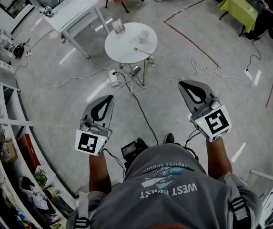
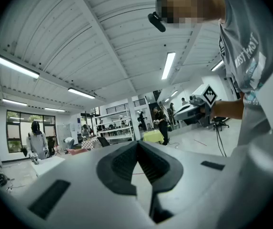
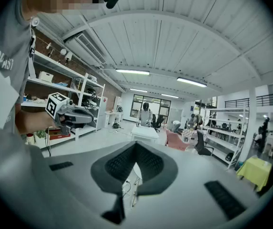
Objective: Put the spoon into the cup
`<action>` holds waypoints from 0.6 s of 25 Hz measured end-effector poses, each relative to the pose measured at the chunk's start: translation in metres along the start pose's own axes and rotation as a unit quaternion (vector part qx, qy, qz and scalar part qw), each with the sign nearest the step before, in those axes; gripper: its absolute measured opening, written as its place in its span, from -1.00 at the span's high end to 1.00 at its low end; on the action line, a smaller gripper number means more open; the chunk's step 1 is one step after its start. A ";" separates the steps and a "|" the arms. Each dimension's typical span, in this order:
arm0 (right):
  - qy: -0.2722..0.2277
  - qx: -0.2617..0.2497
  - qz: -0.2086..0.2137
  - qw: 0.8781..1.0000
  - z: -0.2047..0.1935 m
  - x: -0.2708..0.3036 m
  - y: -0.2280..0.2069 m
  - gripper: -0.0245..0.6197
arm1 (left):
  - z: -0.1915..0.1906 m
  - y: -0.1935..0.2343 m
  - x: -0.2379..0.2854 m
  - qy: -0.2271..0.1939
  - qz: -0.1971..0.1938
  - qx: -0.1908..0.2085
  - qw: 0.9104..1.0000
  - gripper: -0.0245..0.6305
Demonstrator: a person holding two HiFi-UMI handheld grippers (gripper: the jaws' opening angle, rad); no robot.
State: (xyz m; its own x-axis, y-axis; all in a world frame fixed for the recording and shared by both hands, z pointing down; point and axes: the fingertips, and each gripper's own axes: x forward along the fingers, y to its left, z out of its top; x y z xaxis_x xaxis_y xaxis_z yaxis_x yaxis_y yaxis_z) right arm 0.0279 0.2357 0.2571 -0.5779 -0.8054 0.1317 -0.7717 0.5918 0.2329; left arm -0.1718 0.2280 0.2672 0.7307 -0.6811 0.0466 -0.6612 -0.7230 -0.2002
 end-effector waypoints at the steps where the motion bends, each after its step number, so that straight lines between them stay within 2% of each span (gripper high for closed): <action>1: 0.001 0.001 0.001 1.000 -0.001 0.002 -0.002 0.92 | -0.001 0.001 0.002 0.001 -0.001 -0.001 1.000 0.91; 15: 0.020 0.008 -0.010 1.000 -0.004 0.012 0.012 0.92 | -0.008 0.009 -0.006 -0.004 -0.016 -0.007 1.000 0.91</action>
State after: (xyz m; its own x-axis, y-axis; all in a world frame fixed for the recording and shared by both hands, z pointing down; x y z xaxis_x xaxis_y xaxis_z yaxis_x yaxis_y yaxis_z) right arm 0.0132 0.2329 0.2654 -0.5508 -0.8181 0.1656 -0.7880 0.5751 0.2197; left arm -0.1837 0.2248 0.2733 0.7522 -0.6574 0.0451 -0.6405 -0.7456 -0.1841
